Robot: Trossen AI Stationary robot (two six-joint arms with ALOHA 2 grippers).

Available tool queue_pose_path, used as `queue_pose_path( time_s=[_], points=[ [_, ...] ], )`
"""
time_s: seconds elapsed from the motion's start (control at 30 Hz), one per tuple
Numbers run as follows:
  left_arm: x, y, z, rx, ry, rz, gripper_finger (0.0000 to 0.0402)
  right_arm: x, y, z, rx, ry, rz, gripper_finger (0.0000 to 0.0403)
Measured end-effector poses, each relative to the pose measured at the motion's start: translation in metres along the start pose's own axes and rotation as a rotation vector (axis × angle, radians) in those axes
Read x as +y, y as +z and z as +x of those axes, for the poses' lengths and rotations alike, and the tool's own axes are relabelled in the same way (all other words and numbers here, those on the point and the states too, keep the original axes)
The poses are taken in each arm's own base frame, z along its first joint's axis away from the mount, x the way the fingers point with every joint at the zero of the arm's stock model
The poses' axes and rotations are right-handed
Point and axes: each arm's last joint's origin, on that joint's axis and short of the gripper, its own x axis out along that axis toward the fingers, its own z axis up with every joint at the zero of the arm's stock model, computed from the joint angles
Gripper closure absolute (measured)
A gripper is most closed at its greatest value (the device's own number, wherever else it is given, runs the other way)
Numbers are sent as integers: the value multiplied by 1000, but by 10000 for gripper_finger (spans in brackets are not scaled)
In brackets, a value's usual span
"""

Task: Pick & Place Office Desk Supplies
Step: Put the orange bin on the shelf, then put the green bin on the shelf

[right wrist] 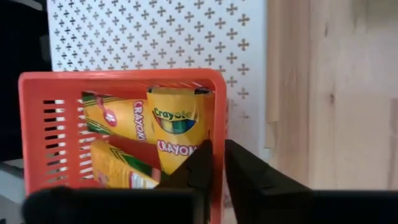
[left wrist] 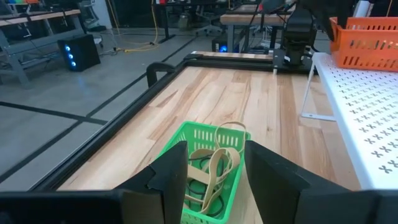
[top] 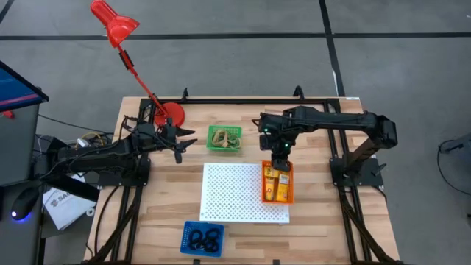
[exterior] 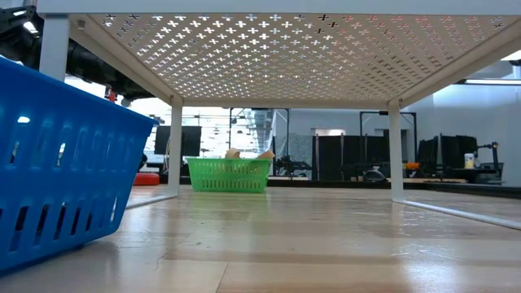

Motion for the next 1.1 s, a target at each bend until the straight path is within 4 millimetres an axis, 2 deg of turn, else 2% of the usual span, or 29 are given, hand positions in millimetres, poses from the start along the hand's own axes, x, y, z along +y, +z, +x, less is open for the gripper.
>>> queue_pose_path(
  time_s=[0.2, 0.3, 0.37, 0.47, 0.57, 0.67, 0.8, 0.9, 1.1],
  points=[
    [0, 0, 0, 1, 0, 0, 253, 4, 0, -11, -74, -6, -19, 293],
    [0, 0, 0, -1, 0, 2, 253, 6, -4, -23, -124, -22, -27, 263],
    [0, 0, 0, 0, 0, 7, 253, 4, -2, -37, -215, -55, -43, 246],
    [0, 1, 0, -9, 1, 8, 253, -11, 5, -62, -398, -124, -39, 232],
    [0, 2, 0, -23, 1, 5, 253, -40, 14, -75, -493, -169, 49, 230],
    [0, 2, 0, -23, 1, 0, 253, -73, 24, -74, -482, -135, 167, 239],
    [0, 1, 0, -11, 0, 5, 253, -107, 43, -55, -357, -99, 242, 254],
    [0, 1, 0, -5, 0, 7, 253, -120, 68, -44, -301, -96, 272, 265],
    [0, -3, 0, 31, -5, 8, 253, -137, 111, -30, -145, -294, 225, 274]
  ],
)
